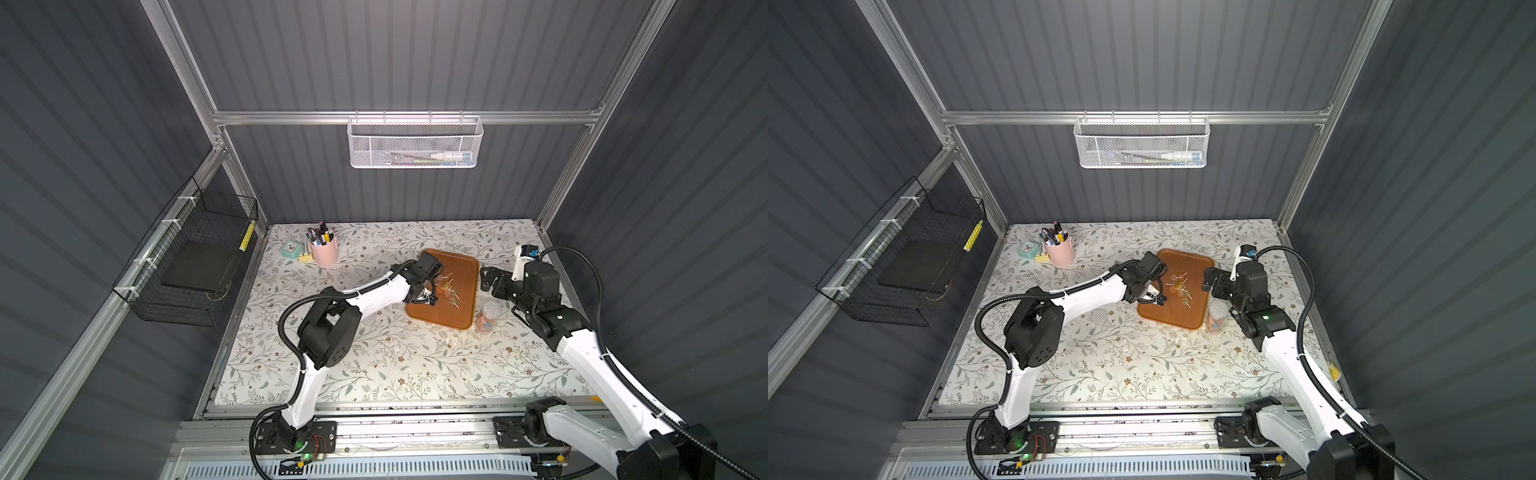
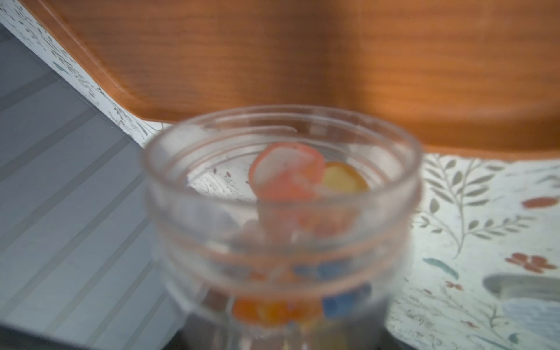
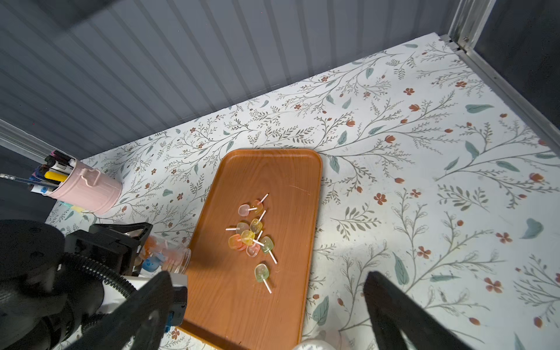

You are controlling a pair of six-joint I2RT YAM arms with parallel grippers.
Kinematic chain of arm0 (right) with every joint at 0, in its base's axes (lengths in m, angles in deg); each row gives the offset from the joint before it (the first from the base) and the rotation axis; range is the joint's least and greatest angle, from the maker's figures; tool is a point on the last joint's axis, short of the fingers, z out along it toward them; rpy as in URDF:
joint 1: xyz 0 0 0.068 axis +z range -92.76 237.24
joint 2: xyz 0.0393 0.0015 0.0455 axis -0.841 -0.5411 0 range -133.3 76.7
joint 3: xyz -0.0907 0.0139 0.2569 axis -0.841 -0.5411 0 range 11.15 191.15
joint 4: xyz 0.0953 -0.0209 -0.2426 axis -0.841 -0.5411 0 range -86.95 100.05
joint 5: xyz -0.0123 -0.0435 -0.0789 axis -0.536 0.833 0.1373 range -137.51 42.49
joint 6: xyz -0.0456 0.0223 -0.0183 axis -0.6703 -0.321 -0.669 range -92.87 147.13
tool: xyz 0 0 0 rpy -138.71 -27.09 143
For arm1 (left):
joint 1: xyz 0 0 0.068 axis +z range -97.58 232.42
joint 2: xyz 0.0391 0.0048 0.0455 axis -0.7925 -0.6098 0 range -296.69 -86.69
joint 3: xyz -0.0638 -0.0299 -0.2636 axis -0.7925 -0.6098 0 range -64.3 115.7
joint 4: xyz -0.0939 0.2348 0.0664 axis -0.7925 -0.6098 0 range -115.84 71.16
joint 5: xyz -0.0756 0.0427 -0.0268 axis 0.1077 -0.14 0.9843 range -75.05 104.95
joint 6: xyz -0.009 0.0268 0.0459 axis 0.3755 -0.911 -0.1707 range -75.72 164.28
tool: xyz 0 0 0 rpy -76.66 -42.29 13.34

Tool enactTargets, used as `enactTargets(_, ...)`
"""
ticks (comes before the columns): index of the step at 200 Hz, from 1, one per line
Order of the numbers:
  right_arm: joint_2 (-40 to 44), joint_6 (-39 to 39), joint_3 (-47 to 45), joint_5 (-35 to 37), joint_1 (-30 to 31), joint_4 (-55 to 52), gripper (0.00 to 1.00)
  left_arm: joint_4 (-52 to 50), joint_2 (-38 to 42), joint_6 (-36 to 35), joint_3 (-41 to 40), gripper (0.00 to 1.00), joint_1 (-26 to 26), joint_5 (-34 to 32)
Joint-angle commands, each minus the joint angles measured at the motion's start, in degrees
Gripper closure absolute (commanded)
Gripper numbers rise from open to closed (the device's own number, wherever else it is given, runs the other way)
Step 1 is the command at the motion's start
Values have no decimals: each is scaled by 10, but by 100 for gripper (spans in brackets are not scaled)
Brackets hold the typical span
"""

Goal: Pour the candies out of the jar
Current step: 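Pour the candies out of the jar onto the tray.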

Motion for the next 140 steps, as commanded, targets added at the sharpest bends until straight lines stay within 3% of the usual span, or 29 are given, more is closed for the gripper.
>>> enactTargets(1,7,4,-4,-1,-2,8,1,29,4,-69,7,100,-14,-50)
enactTargets(48,12,2,-8,2,-2,5,1,56,-6,-112,12,100,-23,-62)
enactTargets(140,14,0,-5,3,-2,5,1,58,-37,-104,55,100,-20,-25)
